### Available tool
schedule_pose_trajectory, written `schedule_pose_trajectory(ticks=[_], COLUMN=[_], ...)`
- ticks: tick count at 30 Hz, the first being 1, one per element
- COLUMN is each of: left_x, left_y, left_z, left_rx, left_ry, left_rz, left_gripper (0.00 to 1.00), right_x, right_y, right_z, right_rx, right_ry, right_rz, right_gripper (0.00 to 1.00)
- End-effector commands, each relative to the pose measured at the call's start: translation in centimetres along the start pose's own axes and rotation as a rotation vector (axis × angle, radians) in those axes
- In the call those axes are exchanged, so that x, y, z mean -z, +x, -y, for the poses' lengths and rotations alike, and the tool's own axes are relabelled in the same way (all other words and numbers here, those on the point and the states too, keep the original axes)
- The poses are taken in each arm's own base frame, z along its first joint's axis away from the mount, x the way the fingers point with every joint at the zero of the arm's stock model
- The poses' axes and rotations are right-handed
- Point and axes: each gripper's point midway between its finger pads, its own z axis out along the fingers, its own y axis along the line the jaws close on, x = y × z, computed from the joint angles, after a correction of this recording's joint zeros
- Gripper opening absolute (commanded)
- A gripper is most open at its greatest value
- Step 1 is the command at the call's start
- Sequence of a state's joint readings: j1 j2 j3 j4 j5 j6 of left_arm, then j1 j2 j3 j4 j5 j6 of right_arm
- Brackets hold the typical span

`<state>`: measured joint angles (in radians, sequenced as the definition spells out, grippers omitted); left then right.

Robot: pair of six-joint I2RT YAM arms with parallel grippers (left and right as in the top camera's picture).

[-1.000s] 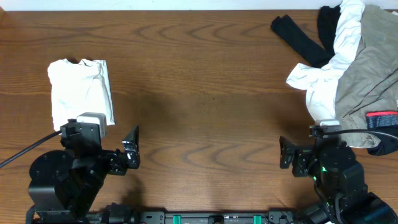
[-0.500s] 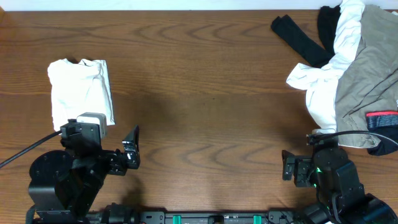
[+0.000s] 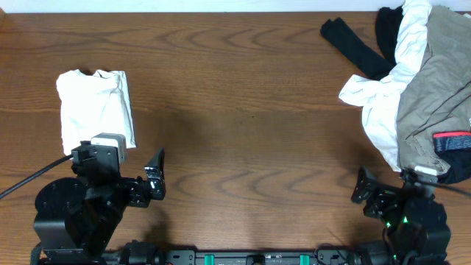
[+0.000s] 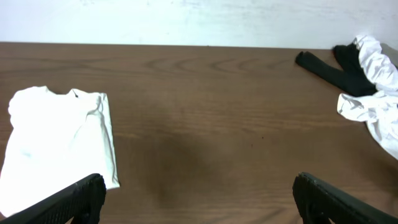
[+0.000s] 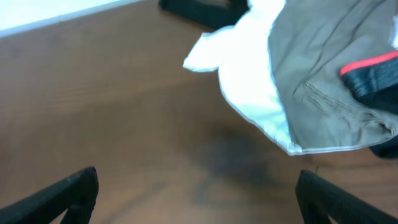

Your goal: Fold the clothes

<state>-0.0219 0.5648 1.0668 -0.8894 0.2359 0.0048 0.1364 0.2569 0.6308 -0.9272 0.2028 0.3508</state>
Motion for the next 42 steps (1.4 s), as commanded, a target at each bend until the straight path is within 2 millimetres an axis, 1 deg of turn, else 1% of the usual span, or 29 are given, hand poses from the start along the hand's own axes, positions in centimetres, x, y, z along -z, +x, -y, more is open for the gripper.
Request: schedule_pose_trajectory(ticks=[1, 5, 9, 13, 17, 20, 22, 42], left_x=[0.1, 0.1, 0.1, 0.1, 0.1, 0.1, 0.0, 0.0], left_y=[0.0, 0.0, 0.0, 0.0, 0.0, 0.0, 0.0, 0.0], left_z=[0.0, 0.0, 0.0, 0.0, 0.0, 0.0, 0.0, 0.0], left_rx=[-0.015, -0.015, -0.015, -0.015, -0.015, -0.015, -0.015, -0.015], left_ry=[0.001, 0.001, 0.001, 0.001, 0.001, 0.001, 0.001, 0.001], left_rz=[0.002, 0.002, 0.002, 0.002, 0.002, 0.002, 0.002, 0.002], left_gripper=[0.98, 0.98, 0.98, 0.98, 0.98, 0.98, 0.98, 0.98], right_x=[-1.1, -2.3, -3.5, -4.6, -5.7, -6.7, -7.6, -7.6], right_y=[0.6, -0.3, -1.2, -2.0, -2.4, -1.4, 0.0, -0.1], right_z=[0.8, 0.5, 0.1, -0.4, -0.4, -0.3, -0.1, -0.1], right_rx=[-0.034, -0.017, 0.028, 0.120, 0.122, 0.122, 0.134, 0.133], right_ry=[0.001, -0.038, -0.055, -0.057, -0.062, -0.063, -0.056, -0.058], right_rz=[0.086, 0.246, 0.335, 0.435, 0.535, 0.535, 0.476, 0.480], right_gripper=[0.99, 0.99, 0.99, 0.99, 0.99, 0.99, 0.99, 0.99])
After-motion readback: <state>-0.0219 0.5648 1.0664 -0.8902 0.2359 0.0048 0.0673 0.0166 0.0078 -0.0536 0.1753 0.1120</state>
